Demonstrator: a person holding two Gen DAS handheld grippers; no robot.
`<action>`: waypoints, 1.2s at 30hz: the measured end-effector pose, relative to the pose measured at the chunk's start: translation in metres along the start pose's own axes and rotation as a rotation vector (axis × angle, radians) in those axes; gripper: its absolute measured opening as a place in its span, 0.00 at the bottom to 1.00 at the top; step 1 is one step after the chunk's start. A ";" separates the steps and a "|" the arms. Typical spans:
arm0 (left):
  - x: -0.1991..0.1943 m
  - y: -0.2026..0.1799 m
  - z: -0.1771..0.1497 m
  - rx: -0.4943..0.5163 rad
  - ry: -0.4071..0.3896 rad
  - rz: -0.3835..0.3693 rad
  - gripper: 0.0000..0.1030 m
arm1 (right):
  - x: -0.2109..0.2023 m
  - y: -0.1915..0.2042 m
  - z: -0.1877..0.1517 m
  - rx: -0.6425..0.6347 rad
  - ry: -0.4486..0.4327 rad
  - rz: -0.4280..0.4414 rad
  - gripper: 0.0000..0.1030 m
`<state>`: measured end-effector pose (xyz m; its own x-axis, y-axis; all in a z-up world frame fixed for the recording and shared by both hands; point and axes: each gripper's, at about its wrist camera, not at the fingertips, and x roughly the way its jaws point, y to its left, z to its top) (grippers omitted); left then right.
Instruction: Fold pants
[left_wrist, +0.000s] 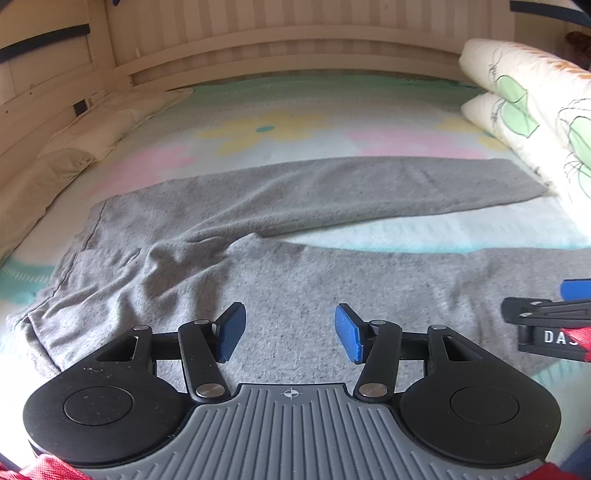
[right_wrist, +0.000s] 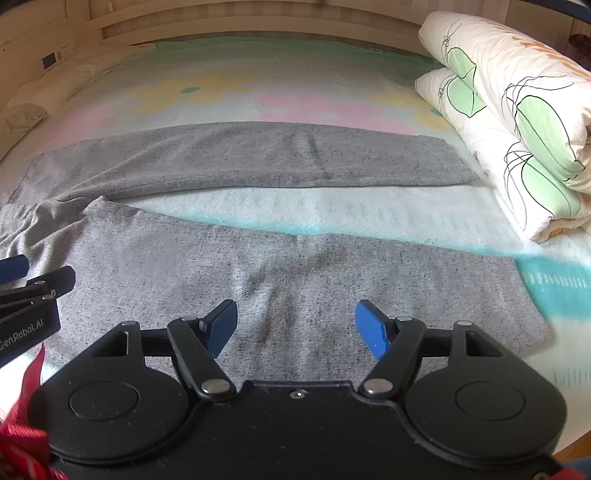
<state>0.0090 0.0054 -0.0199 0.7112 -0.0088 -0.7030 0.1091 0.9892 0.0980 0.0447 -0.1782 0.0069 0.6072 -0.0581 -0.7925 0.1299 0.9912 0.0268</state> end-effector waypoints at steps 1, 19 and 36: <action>0.000 -0.001 0.000 0.008 -0.004 -0.005 0.51 | 0.000 0.001 0.000 -0.003 0.003 -0.002 0.70; -0.013 0.007 0.000 0.032 0.081 0.057 0.44 | -0.015 0.017 0.003 -0.076 -0.057 -0.013 0.63; 0.013 0.028 0.049 0.003 0.092 0.080 0.43 | -0.012 0.027 0.002 -0.116 -0.005 0.155 0.37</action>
<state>0.0553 0.0261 0.0079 0.6513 0.0838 -0.7542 0.0563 0.9858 0.1582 0.0429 -0.1510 0.0182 0.6168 0.0956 -0.7813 -0.0562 0.9954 0.0774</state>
